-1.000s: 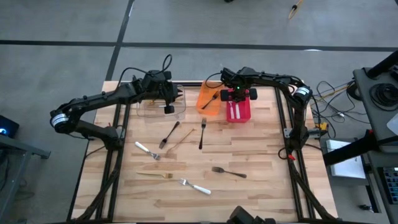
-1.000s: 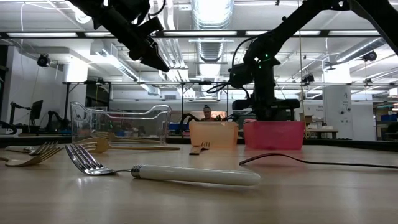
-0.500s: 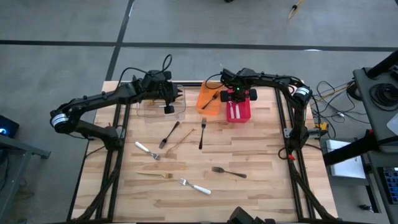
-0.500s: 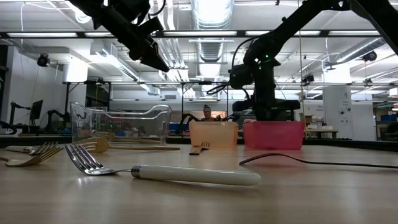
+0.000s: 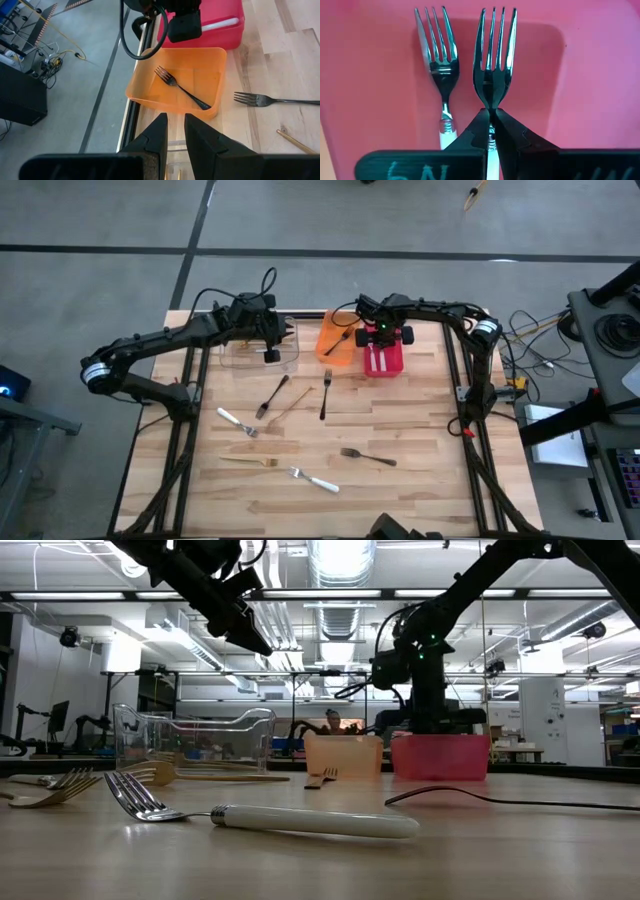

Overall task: Sort silverware by color (type)
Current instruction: Put the white fork into the red bin

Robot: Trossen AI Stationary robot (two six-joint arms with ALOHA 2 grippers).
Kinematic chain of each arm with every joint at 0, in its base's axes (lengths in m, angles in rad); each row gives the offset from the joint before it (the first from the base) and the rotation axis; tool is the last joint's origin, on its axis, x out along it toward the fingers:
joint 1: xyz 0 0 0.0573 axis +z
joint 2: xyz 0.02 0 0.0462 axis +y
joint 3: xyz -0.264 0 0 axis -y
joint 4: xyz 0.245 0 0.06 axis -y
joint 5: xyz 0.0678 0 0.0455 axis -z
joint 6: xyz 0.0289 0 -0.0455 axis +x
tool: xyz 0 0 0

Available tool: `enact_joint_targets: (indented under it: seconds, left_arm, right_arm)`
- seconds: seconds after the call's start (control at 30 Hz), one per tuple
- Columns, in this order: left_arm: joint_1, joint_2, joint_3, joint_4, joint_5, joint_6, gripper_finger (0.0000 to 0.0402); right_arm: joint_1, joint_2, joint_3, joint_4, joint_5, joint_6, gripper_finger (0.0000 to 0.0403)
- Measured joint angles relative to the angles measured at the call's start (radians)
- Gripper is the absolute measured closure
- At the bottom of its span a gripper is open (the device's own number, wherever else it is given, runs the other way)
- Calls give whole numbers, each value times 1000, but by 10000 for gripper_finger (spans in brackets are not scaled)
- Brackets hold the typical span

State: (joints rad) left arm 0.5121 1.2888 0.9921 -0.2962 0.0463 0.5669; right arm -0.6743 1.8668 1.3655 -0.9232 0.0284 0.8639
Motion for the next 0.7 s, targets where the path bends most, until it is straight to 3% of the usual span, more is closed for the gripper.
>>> enact_joint_targets:
  seconds: [0.7]
  left_arm:
    - [0,0,0,-3,0,0,354]
  right_arm:
    - [0,0,-46,27,1,8,394]
